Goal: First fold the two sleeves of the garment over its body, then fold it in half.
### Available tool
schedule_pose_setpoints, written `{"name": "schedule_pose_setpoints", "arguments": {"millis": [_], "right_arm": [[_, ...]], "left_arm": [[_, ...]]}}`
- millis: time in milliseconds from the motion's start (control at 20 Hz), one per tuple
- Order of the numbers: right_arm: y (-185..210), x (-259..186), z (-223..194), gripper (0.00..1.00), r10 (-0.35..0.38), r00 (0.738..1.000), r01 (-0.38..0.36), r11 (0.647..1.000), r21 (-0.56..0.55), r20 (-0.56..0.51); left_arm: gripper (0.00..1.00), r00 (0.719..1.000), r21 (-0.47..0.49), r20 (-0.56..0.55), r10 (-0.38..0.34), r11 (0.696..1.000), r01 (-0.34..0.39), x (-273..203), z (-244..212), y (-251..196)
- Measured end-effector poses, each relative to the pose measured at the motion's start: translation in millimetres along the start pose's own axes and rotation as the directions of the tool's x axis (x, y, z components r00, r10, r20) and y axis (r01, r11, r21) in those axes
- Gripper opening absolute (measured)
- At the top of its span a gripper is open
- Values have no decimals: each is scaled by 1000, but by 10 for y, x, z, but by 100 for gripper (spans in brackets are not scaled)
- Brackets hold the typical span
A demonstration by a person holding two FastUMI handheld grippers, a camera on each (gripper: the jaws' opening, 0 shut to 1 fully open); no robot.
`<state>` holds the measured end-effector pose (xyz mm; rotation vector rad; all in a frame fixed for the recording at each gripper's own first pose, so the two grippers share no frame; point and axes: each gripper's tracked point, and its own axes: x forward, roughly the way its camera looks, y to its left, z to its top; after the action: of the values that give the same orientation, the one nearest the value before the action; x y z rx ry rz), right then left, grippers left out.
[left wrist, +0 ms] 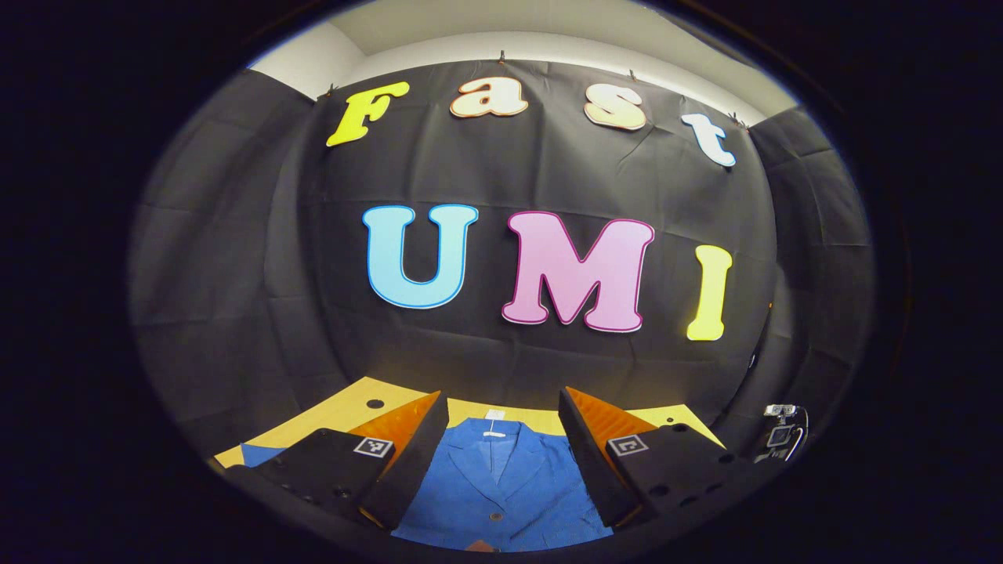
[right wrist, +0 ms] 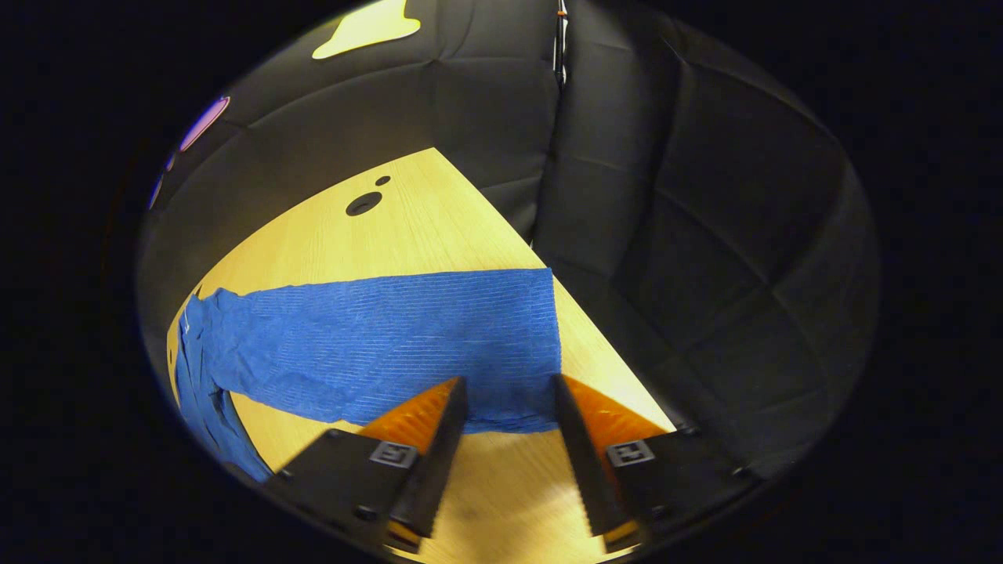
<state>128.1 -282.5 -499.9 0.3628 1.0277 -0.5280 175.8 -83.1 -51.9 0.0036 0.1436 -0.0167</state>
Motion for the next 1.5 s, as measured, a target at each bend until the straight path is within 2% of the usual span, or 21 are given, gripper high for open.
{"name": "schedule_pose_setpoints", "arguments": {"millis": [50, 100, 150, 200, 250, 400, 450, 500, 650, 850, 900, 950, 1100, 1300, 1400, 1500], "right_arm": [[39, 4, -3, 42, 20, 1000, -20, 1000, 11, 3], [71, 5, -23, 36, 23, 1000, -23, 999, 29, -13], [105, 7, -12, 25, 32, 999, -31, 999, 34, -13], [111, 15, -2, 8, 31, 1000, -31, 999, 30, -6], [127, 14, 17, 4, 29, 1000, -30, 999, 24, 8], [261, -157, 58, 4, 54, 997, -54, 998, -13, 50], [291, -238, 59, 0, 62, 996, -61, 998, -18, 61], [342, -321, 92, 4, 74, 994, -73, 997, -17, 76], [528, -560, 185, 3, 96, 988, -94, 995, -22, 121], [867, -938, 295, 4, 120, 976, -116, 993, -35, 179], [1003, -1043, 337, 0, 133, 970, -128, 991, -37, 202], [1182, -1191, 386, 4, 149, 963, -143, 989, -42, 224], [1786, -1620, 423, 3, 213, 934, -194, 977, -92, 288], [2683, -1984, 262, 3, 306, 900, -258, 948, -188, 310], [3173, -2132, 157, 3, 357, 880, -285, 925, -251, 314], [3729, -2267, -25, 3, 417, 856, -313, 888, -337, 305]], "left_arm": [[82, 1000, -1, 4, -2, 1000, 2, -11, 20, 18], [80, 1000, 1, 5, -4, 1000, 4, -25, 17, 42], [82, 1000, 4, 4, -2, 1000, 2, -33, 18, 74], [82, 1000, 7, 5, 0, 1000, -1, -43, 21, 104], [82, 1000, 9, 6, 2, 1000, -2, -48, 39, 131], [82, 1000, 13, 14, -2, 1000, 2, -103, 68, 196], [82, 1000, 16, 15, -3, 1000, 3, -120, 70, 220], [82, 1000, 16, 16, -3, 1000, 3, -130, 70, 245], [82, 999, 9, 28, -16, 1000, 16, -230, 103, 313], [82, 1000, 1, 19, -18, 1000, 18, -390, 61, 564], [82, 1000, -6, 16, -18, 1000, 18, -430, 61, 643], [82, 1000, -15, 16, -15, 1000, 15, -475, 75, 738], [82, 999, -43, 32, 2, 999, 0, -608, 120, 1054], [82, 999, -15, 26, 42, 999, -42, -783, 33, 1510], [82, 998, -20, 20, 63, 998, -62, -872, -8, 1732], [82, 996, -42, 9, 93, 995, -92, -965, -46, 1977]]}}
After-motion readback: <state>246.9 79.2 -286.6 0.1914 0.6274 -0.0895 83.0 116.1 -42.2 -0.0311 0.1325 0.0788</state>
